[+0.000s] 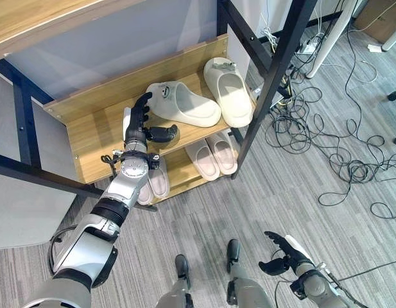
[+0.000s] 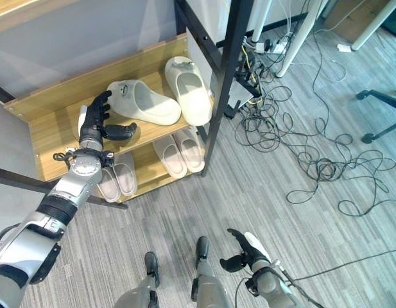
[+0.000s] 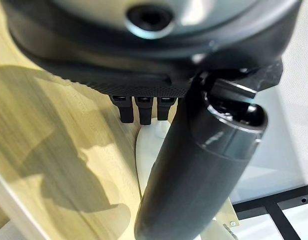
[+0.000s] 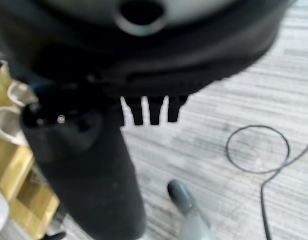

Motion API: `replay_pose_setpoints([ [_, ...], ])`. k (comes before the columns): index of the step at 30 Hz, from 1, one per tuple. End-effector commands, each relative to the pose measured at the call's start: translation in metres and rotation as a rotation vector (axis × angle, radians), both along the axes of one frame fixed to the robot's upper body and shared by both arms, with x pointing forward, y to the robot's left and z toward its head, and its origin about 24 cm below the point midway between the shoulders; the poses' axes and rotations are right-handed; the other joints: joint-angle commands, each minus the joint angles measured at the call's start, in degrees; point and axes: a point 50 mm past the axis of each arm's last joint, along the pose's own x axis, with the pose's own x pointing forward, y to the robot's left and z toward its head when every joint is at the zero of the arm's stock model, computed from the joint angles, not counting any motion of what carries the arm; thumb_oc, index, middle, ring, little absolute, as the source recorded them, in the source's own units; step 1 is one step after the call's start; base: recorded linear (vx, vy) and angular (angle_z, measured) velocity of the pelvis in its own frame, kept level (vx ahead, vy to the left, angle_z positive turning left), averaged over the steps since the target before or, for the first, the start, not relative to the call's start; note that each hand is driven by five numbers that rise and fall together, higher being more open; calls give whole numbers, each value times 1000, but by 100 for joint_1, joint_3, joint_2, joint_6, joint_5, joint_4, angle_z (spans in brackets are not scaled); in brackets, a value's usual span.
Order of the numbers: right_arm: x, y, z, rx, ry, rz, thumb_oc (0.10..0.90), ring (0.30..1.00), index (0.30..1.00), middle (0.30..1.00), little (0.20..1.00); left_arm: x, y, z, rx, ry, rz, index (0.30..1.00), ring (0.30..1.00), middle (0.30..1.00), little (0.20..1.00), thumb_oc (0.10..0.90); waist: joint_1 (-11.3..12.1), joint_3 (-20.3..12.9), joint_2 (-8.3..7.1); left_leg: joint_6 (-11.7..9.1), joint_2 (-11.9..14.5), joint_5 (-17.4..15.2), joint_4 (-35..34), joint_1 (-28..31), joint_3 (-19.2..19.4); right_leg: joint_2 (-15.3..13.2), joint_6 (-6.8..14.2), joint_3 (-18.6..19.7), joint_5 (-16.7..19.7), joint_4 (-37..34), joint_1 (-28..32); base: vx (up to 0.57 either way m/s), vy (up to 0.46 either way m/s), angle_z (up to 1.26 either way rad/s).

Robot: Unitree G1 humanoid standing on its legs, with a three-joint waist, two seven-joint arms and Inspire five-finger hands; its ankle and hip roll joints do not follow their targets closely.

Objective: Arrange the slippers neatly on the shoe rack.

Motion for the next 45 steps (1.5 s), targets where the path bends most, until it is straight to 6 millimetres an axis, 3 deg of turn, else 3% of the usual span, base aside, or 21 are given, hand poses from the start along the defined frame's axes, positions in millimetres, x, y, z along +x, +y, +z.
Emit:
replay_pose_setpoints([
  [1, 0, -14, 18, -21, -65, 41, 800, 900, 900, 900, 900, 12, -59, 92, 86, -303, -208, 900, 900, 900, 900, 800, -226, -251, 86, -167, -29, 80, 10, -196, -226, -204, 574, -81, -684, 238, 235, 0, 0, 0],
  [6, -2, -10, 16, -6, -61, 48, 800, 900, 900, 900, 900, 11, -47, 98, 133, -329, -165, 900, 900, 900, 900, 800, -161, -273, 93, -184, -23, 83, 10, -164, -281, -196, 570, -155, -717, 211, 329, 0, 0, 0],
  [16, 0, 0, 12, 21, -56, 52, 800, 900, 900, 900, 900, 3, -43, 86, -27, -326, -202, 900, 900, 900, 900, 800, -3, -284, 79, -208, -15, 122, 10, -110, -400, -183, 545, -295, -783, 201, 497, -7, -8, 3],
  [26, -2, 7, 7, 34, -40, 54, 800, 900, 900, 900, 900, -3, -40, 72, 19, -311, -171, 900, 900, 900, 900, 800, 118, -268, 75, -215, -28, 144, 10, -79, -455, -204, 537, -392, -797, 215, 567, -13, -3, 2],
  [29, -1, 8, 6, 38, -37, 61, 800, 900, 900, 900, 900, -1, -39, 74, 134, -322, -123, 900, 900, 900, 900, 800, 146, -257, 75, -214, -40, 150, 10, -77, -480, -209, 531, -398, -803, 241, 575, -38, 3, 7],
  [40, 2, 15, 11, 38, -68, 119, 800, 900, 900, 900, 900, 10, -22, 84, 278, -327, 128, 900, 900, 900, 900, 800, 86, -246, 34, -201, -40, 163, 10, -106, -475, -198, 519, -343, -806, 301, 492, -5, 0, 0],
  [45, 6, 8, 15, 27, -70, 107, 800, 900, 900, 900, 900, 19, -22, 83, 171, -260, 103, 900, 900, 900, 900, 800, 3, -149, 40, -195, -37, 185, 10, -153, -438, -197, 534, -293, -779, 349, 378, 1, -2, -6],
])
